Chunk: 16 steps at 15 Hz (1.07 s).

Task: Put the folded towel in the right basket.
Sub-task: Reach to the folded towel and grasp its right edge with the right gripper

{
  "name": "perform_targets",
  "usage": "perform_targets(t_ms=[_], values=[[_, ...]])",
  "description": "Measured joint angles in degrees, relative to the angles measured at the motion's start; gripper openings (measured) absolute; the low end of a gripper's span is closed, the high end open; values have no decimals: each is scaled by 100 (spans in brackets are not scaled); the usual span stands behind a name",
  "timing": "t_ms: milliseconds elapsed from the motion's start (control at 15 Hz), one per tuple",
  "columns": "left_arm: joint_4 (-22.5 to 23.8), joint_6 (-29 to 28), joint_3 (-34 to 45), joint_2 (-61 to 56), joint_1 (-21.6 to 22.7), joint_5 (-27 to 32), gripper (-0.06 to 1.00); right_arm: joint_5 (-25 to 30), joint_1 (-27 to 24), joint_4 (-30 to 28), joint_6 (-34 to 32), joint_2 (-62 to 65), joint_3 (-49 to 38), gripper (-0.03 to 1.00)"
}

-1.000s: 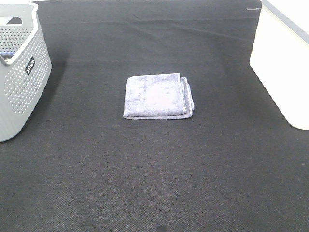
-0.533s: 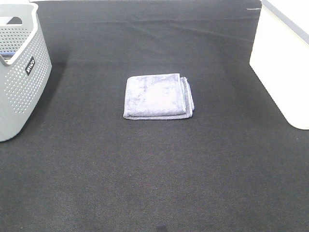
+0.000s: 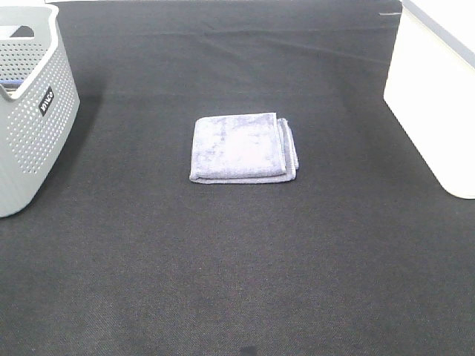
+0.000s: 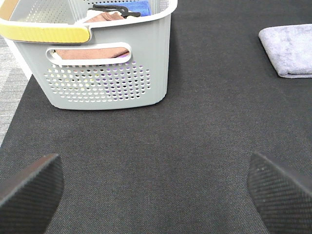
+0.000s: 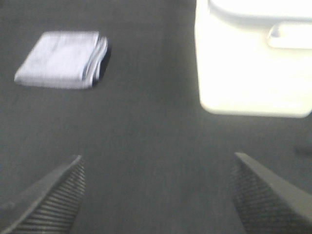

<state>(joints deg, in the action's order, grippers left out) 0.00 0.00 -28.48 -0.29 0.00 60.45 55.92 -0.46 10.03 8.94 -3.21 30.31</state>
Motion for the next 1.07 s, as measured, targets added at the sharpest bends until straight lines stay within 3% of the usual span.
perform_targets(t_ms=[200, 467, 800, 1067], values=[[0, 0, 0, 0, 0, 0, 97, -825, 0, 149, 0, -1083, 281, 77], [0, 0, 0, 0, 0, 0, 97, -1266, 0, 516, 206, -3283, 1203, 77], [0, 0, 0, 0, 0, 0, 97, -1232, 0, 791, 390, -5626, 2618, 77], [0, 0, 0, 0, 0, 0, 97, -447, 0, 991, 556, -7517, 4343, 77]])
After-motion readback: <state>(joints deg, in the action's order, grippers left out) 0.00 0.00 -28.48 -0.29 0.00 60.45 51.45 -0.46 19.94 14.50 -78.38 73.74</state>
